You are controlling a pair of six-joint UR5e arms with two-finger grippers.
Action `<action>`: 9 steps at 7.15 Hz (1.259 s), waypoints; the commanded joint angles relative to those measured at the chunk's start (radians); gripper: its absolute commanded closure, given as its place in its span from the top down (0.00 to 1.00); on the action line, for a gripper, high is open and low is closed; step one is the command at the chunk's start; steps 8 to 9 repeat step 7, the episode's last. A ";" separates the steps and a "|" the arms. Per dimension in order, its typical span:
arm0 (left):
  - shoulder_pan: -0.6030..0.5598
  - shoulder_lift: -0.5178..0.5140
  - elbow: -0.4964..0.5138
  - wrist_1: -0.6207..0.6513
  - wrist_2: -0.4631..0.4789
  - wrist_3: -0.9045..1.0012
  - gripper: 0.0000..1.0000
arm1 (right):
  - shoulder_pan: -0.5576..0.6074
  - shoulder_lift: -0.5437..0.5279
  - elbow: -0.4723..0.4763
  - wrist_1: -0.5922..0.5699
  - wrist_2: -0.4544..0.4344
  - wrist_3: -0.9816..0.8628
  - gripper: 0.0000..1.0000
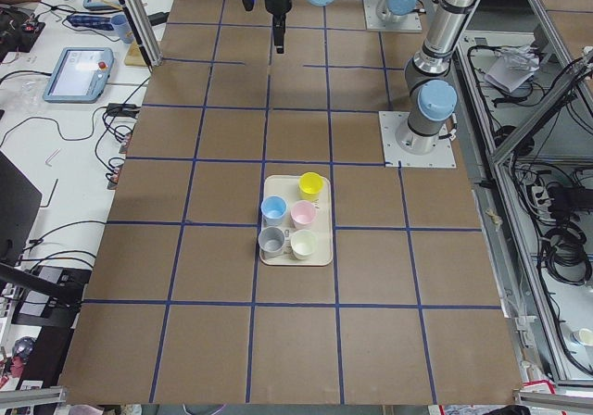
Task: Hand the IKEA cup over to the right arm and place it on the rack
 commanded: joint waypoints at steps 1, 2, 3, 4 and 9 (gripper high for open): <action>-0.001 0.000 0.000 0.000 -0.002 0.000 1.00 | 0.061 0.013 -0.002 0.000 0.004 0.020 1.00; -0.002 0.000 0.001 0.000 -0.001 0.000 1.00 | 0.061 0.016 -0.005 -0.003 0.004 0.025 1.00; -0.002 0.000 0.000 0.000 -0.002 0.000 1.00 | 0.061 0.016 -0.004 -0.003 0.010 0.023 1.00; -0.002 0.000 0.001 0.000 -0.002 -0.001 1.00 | 0.061 0.016 -0.001 -0.001 0.033 0.022 1.00; -0.005 0.000 0.004 0.002 -0.005 -0.001 1.00 | 0.061 0.016 -0.001 -0.003 0.028 0.020 1.00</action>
